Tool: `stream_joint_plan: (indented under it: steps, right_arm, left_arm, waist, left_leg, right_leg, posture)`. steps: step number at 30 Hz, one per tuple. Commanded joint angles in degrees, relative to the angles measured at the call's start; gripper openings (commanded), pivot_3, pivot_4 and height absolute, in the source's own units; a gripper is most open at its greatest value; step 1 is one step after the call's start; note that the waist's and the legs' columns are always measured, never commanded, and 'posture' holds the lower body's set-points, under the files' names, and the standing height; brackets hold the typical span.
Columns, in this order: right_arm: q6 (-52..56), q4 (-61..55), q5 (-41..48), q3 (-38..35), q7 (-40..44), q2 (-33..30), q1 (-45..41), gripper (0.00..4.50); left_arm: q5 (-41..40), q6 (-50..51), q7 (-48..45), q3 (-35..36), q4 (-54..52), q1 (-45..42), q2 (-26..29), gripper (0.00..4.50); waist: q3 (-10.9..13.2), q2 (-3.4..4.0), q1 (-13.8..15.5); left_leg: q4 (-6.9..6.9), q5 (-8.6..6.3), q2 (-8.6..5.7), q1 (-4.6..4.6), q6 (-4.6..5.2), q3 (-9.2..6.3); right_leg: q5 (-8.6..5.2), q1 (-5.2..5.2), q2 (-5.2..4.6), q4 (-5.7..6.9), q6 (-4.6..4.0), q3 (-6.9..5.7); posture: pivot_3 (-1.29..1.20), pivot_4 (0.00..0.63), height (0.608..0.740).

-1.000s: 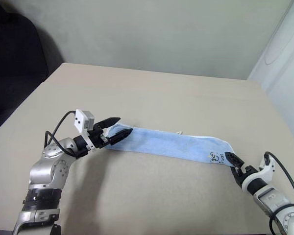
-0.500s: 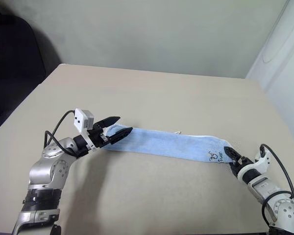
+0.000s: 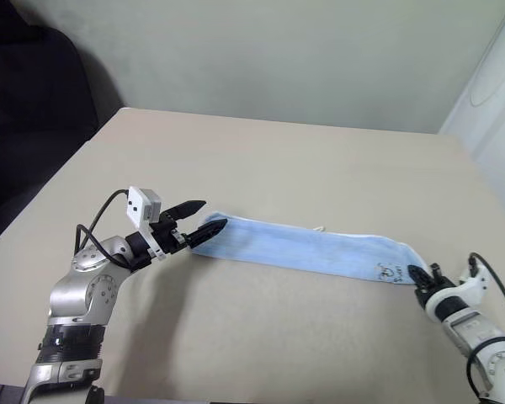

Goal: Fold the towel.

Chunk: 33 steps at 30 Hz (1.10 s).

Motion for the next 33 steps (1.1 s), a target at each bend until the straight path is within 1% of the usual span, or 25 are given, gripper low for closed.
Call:
stream_joint_plan:
  steps: [1,4,6,10,13,15,17,20,22,24,26,28,33]
  right_arm:
    - [-0.38,1.48,-0.51,-7.19,3.41,-7.00,0.41,0.03]
    - [1.20,1.75,-2.79,-8.05,7.86,-12.83,-0.08,0.03]
    - [2.63,-1.14,-6.13,-5.95,12.18,-16.95,-0.83,0.03]
    - [5.41,-9.90,-12.40,1.66,19.41,-22.97,-3.66,0.03]
    - [7.45,-14.50,-14.62,7.01,23.27,-24.81,-6.34,0.03]
    - [8.73,-16.50,-18.24,11.25,25.08,-26.24,-7.63,0.03]
    - [9.17,-18.57,-23.33,17.11,27.64,-27.38,-9.67,0.03]
    - [10.18,-19.29,-27.96,24.07,29.90,-26.51,-14.03,0.03]
    - [10.66,-18.55,-31.01,28.08,30.78,-25.00,-16.73,0.03]
    - [11.14,-17.27,-33.80,31.10,30.93,-23.12,-18.92,0.03]
    - [11.09,-16.10,-37.22,33.88,31.81,-21.59,-20.30,0.03]
    - [11.10,-14.89,-39.78,35.55,32.97,-20.44,-20.94,0.03]
    - [11.81,-13.57,-43.65,37.06,35.56,-18.41,-21.26,0.03]
  left_arm:
    - [0.01,-0.56,0.04,0.26,-0.76,-0.72,0.57,4.50]
    - [0.18,-0.74,-0.09,0.07,-0.24,-1.03,0.50,4.50]
    - [0.36,-0.83,-0.07,-0.28,-0.12,-1.20,0.26,4.50]
    - [0.62,-1.06,-0.07,-1.14,-0.05,-1.71,-0.19,4.50]
    - [0.67,-1.23,0.17,-1.53,0.09,-1.90,-0.28,4.50]
    - [0.64,-1.37,0.33,-1.67,0.14,-1.90,-0.32,4.50]
    - [0.53,-1.47,0.46,-1.62,-0.03,-1.63,-0.41,4.50]
    - [0.53,-1.70,0.78,-1.72,-0.08,-1.41,-0.75,4.50]
    - [0.53,-1.84,0.99,-1.76,-0.10,-1.35,-1.02,4.50]
    - [0.62,-1.94,1.12,-1.71,-0.18,-1.22,-1.27,4.50]
    - [0.63,-2.00,1.26,-1.58,-0.56,-0.88,-1.55,4.50]
    - [0.53,-1.97,1.39,-1.35,-1.20,-0.34,-1.71,4.50]
    - [0.28,-1.97,1.51,-0.77,-2.09,0.76,-1.60,4.50]
  waist:
    - [0.01,0.10,0.02]
    - [0.03,0.18,-0.12]
    - [0.03,0.17,-0.32]
    - [0.05,0.26,-1.04]
    - [0.05,0.27,-1.26]
    - [0.04,0.27,-1.20]
    - [0.04,0.25,-0.99]
    - [0.06,0.26,-0.70]
    - [0.07,0.25,-0.70]
    - [0.08,0.20,-0.68]
    - [0.08,0.20,-0.68]
    - [0.08,0.20,-0.65]
    - [0.08,0.20,-0.66]
  left_leg:
    - [0.00,0.00,0.00,-0.04,0.00,0.00]
    - [-0.04,0.00,0.02,-0.08,-0.01,0.04]
    - [-0.13,-0.01,0.07,-0.10,-0.02,0.04]
    - [-0.15,0.00,0.11,-0.02,-0.03,0.06]
    - [-0.12,0.08,0.13,0.07,-0.05,0.08]
    - [-0.08,0.18,0.12,0.17,0.00,0.06]
    - [0.00,0.24,0.10,0.27,0.05,0.06]
    - [0.03,0.27,0.04,0.24,0.10,0.03]
    - [0.03,0.27,0.02,0.23,0.11,0.04]
    - [0.03,0.27,0.04,0.25,0.11,0.02]
    - [0.03,0.30,0.04,0.25,0.11,0.00]
    - [0.03,0.37,0.04,0.26,0.14,0.00]
    - [-0.01,0.40,0.05,0.29,0.13,0.00]
  right_leg:
    - [0.01,-0.02,0.00,0.00,-0.02,0.00]
    - [-0.04,-0.05,0.00,0.02,0.07,0.00]
    - [-0.08,0.00,0.04,0.03,0.13,-0.02]
    - [-0.09,0.00,0.09,0.05,0.15,-0.07]
    - [-0.08,0.04,0.13,0.06,0.15,-0.10]
    - [-0.08,0.08,0.13,0.04,0.15,-0.11]
    - [0.05,0.12,0.11,0.03,-0.04,-0.09]
    - [0.22,0.19,0.07,-0.01,-0.31,-0.07]
    - [0.20,0.18,0.07,-0.02,-0.28,-0.04]
    - [0.03,0.20,0.07,-0.02,-0.01,-0.05]
    - [0.07,0.20,0.08,-0.01,-0.03,-0.07]
    - [0.28,0.20,0.07,0.00,-0.32,-0.07]
    - [0.35,0.21,0.07,0.00,-0.39,-0.08]
  posture:
    - [0.00,0.150,0.740]
    - [0.00,0.150,0.740]
    - [0.00,0.150,0.740]
    - [0.00,0.150,0.740]
    - [0.00,0.150,0.740]
    - [0.00,0.150,0.740]
    - [0.00,0.150,0.740]
    - [0.00,0.150,0.740]
    - [0.00,0.150,0.740]
    - [0.00,0.150,0.740]
    - [0.00,0.150,0.740]
    - [0.00,0.150,0.740]
    - [0.00,0.150,0.740]
